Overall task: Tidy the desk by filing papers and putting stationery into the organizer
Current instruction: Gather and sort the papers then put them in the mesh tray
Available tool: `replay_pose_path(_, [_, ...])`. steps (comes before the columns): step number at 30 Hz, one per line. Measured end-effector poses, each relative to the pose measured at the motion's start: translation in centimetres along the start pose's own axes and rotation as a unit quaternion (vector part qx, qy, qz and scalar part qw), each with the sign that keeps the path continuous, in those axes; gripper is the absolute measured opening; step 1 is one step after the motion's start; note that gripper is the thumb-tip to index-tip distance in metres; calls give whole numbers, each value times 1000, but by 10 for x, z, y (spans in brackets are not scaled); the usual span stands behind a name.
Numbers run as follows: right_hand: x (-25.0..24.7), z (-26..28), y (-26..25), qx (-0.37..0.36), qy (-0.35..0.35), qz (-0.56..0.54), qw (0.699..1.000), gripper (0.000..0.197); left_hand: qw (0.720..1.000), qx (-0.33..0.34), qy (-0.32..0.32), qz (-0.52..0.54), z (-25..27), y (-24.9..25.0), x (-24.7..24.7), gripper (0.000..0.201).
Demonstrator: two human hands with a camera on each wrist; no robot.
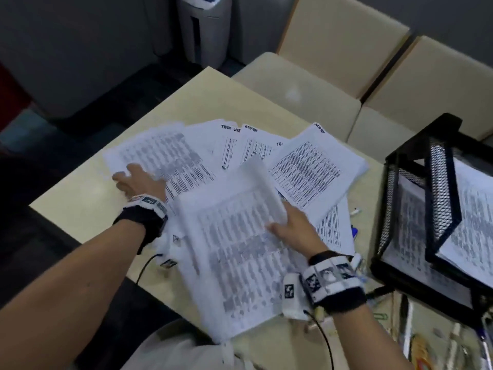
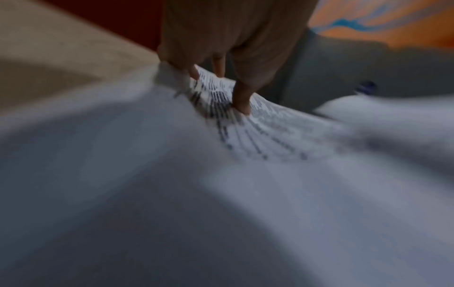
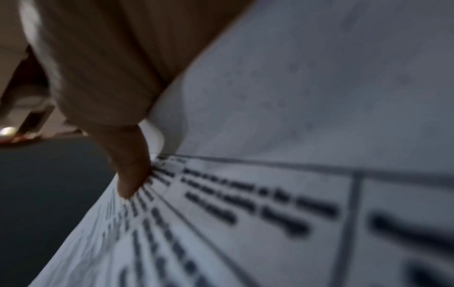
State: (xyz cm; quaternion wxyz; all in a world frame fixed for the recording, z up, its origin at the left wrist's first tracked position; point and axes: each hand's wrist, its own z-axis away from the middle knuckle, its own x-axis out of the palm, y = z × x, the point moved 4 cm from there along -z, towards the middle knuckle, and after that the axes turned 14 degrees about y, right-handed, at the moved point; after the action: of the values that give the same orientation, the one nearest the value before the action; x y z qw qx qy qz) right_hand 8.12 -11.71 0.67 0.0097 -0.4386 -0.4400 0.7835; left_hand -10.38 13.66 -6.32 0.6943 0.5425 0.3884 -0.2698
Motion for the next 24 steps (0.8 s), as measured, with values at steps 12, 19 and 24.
replay_pose_path(12, [-118,-71,55,237,415,-304,824,65,903,390,-141,108,22,93,11,27])
replay_pose_path(19, [-129,-90,-18,143,325,-509,784,19,922,374,-79,67,29,82,24,59])
replay_pose_path(24, [-89,-112,-18,181,264,-445,836,27,997,17,-69,-3,14,50,16,90])
